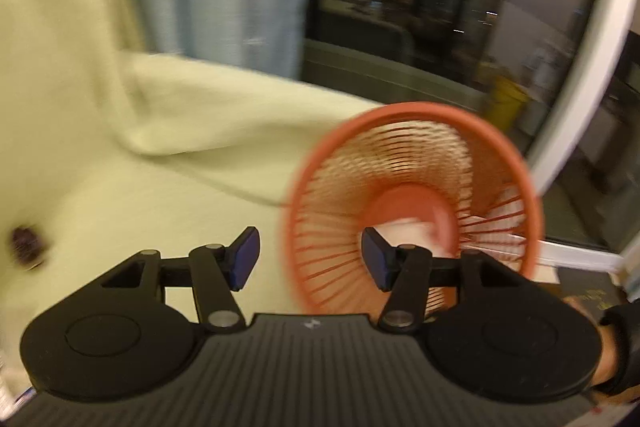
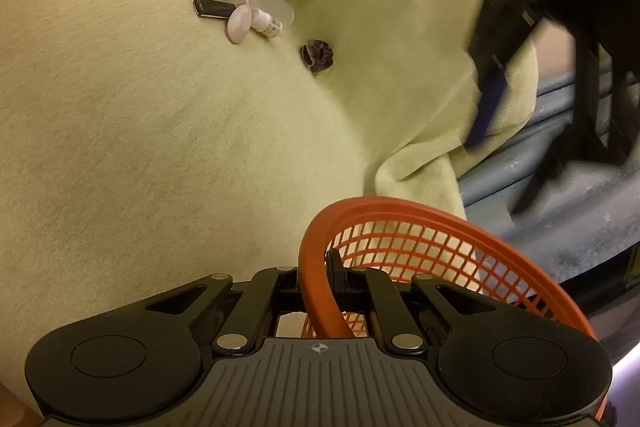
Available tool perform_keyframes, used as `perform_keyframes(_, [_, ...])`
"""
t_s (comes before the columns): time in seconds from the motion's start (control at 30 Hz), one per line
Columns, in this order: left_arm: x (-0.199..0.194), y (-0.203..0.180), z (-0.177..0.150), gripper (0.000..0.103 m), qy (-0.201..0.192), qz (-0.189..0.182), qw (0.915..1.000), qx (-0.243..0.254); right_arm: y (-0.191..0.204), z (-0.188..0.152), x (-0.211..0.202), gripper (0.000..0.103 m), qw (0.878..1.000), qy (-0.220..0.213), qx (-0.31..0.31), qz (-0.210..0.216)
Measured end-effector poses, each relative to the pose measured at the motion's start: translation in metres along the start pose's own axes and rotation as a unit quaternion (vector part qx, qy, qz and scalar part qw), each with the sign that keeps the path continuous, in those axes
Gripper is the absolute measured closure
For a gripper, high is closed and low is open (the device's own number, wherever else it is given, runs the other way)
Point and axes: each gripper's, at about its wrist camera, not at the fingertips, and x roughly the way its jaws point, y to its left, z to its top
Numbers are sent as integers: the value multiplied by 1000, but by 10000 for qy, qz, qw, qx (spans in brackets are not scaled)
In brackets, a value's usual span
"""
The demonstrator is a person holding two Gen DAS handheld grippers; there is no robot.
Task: Organize objects
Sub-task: 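Carry the towel with the left tool into the wastebasket and release, then grasp the white-green ointment box with the left tool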
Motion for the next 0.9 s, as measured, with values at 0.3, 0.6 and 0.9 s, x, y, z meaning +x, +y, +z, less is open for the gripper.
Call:
perform_keyframes(0.3, [-78,114,-72,43,104,1711,9803,-978,-5,-1,-2,101,10000,-6,64,-7])
perform_keyframes(0.6, [-109,175,-147,43,491,2577,9504,-1674,-6,-2,-5,101,10000,4,80,3])
perform_keyframes(0.9, [-65,174,-193,42,863,2489,9482,-1773,-5,-2,-5,101,10000,35,3,28])
